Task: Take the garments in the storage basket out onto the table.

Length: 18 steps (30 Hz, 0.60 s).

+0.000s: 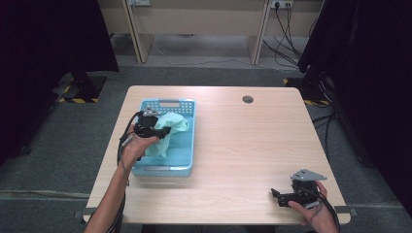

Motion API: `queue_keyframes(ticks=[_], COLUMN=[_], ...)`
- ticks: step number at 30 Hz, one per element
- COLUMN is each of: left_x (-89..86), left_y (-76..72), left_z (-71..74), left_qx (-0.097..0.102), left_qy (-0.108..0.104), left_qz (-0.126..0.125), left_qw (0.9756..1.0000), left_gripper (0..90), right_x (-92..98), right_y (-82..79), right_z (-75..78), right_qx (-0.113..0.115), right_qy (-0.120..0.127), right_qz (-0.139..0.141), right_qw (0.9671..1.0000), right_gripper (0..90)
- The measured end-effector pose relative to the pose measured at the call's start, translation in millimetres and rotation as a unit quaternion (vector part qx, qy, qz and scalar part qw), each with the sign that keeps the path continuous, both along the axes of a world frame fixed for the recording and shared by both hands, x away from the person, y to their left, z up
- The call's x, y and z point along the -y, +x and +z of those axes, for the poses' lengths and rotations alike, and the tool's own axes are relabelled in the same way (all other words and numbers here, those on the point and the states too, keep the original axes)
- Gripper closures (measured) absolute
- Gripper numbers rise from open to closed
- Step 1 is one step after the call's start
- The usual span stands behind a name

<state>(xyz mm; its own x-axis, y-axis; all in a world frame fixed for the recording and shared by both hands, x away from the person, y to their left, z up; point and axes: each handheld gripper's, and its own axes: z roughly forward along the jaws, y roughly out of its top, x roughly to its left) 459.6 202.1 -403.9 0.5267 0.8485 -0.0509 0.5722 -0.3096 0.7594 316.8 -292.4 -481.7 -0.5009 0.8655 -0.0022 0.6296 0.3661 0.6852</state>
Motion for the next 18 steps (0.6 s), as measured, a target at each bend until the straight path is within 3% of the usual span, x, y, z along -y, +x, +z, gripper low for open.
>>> queue_keyframes(ticks=[18], left_x=[2.0], left_y=[-6.9], left_z=[13.8], left_qx=[0.014], left_qy=[-0.006], left_qz=[-0.015], left_qw=[0.9998], left_gripper=[69.8], right_x=[0.0], right_y=[0.0], right_z=[0.0], right_qx=[0.0], right_qy=[0.0], right_qz=[0.0], right_qw=[1.0], right_gripper=[0.4])
